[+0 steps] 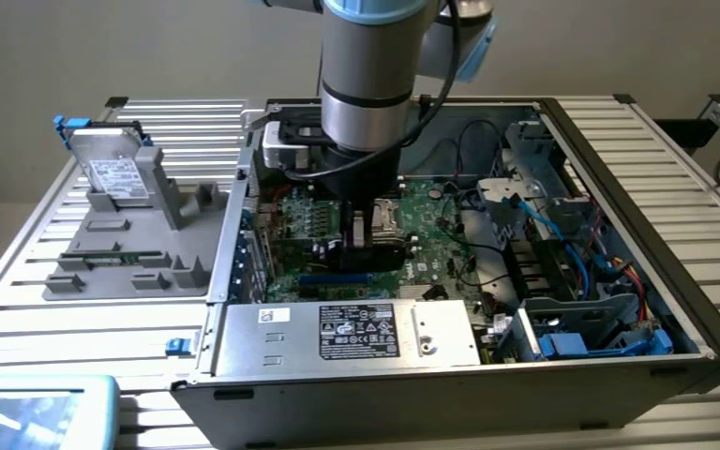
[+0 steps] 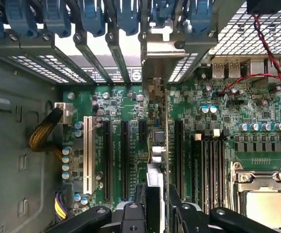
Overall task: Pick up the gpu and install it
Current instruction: 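Insert the gpu into the slot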
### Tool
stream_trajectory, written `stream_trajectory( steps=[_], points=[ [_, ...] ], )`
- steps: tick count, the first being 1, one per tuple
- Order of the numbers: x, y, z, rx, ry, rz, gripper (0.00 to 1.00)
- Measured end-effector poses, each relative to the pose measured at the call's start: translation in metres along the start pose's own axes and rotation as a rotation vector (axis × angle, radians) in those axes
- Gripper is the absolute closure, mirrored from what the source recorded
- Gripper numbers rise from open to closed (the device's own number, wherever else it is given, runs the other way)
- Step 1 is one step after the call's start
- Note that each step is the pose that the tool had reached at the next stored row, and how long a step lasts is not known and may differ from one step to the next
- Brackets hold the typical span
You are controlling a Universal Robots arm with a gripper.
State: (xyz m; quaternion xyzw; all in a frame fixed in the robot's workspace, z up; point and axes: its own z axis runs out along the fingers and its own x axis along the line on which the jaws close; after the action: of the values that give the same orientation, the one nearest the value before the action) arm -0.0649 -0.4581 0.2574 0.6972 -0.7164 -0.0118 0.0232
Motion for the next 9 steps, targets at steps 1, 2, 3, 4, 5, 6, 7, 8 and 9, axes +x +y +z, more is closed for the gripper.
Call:
stream_trajectory(
  steps=[1,2,3,4,5,6,7,8,9],
  points=[
    [-0.0011,0.0000,0.0002,0.0000,0.0027,0.000,0.71],
    [-0.0020,-0.0001,0.0008,0.0002,0.0060,0.000,0.71],
    [-0.0025,-0.0001,0.0016,0.0003,0.0092,0.000,0.71],
    [-0.0026,-0.0002,0.0025,0.0003,0.0108,0.000,0.71],
    [-0.0026,-0.0003,0.0029,0.0002,0.0117,0.000,0.71],
    [-0.0026,-0.0002,0.0029,0.0001,0.0120,0.000,0.71],
    [-0.0026,-0.0002,0.0029,0.0002,0.0117,0.000,0.71],
    [-0.0026,-0.0002,0.0030,0.0002,0.0106,0.000,0.71],
    [-0.0026,-0.0001,0.0030,0.0003,0.0095,0.000,0.71]
  ],
)
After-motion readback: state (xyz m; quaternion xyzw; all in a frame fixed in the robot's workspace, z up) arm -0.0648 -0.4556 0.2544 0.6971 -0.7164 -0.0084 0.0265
